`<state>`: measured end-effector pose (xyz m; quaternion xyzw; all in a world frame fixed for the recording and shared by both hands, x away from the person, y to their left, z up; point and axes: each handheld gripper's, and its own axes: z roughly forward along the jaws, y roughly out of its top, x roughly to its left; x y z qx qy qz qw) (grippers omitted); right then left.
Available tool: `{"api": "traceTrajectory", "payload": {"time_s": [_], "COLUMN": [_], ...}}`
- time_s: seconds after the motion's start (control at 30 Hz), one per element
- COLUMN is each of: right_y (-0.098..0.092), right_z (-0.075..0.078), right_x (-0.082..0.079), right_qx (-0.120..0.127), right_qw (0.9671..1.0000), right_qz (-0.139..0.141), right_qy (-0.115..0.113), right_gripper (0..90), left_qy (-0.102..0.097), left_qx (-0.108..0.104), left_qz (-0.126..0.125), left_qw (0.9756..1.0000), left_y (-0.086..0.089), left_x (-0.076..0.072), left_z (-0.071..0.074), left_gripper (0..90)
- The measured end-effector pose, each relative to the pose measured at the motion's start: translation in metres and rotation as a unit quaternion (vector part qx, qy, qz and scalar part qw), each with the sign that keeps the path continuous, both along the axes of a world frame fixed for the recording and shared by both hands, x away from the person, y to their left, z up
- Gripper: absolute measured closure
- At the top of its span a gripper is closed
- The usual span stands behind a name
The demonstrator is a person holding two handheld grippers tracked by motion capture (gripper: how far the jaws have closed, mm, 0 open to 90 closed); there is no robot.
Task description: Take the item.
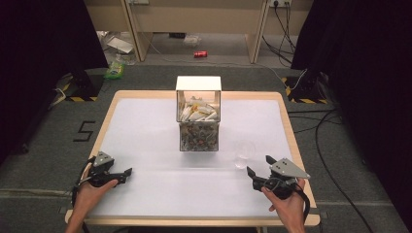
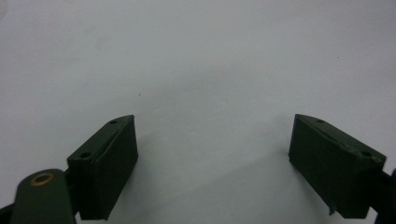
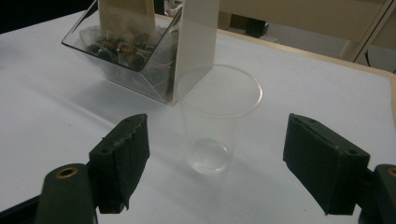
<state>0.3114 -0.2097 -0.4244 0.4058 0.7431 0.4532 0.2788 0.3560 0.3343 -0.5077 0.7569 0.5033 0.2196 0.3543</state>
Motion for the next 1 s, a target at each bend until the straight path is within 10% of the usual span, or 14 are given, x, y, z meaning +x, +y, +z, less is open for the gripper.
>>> {"api": "traceTrajectory", "payload": {"time_s": [1.0], "right_y": [0.027], "right_z": [0.055], "right_x": [0.027], "right_qx": [0.017], "right_qw": [0.9972], "right_qz": [0.053], "right_qy": [-0.051], "right_gripper": [42.1], "left_qy": [0.000], "left_qx": [-0.001], "left_qz": [0.000], "left_qw": [1.0000], "left_y": [0.000], "left_x": [0.000], "left_z": [0.000], "left_gripper": [14.6]}}
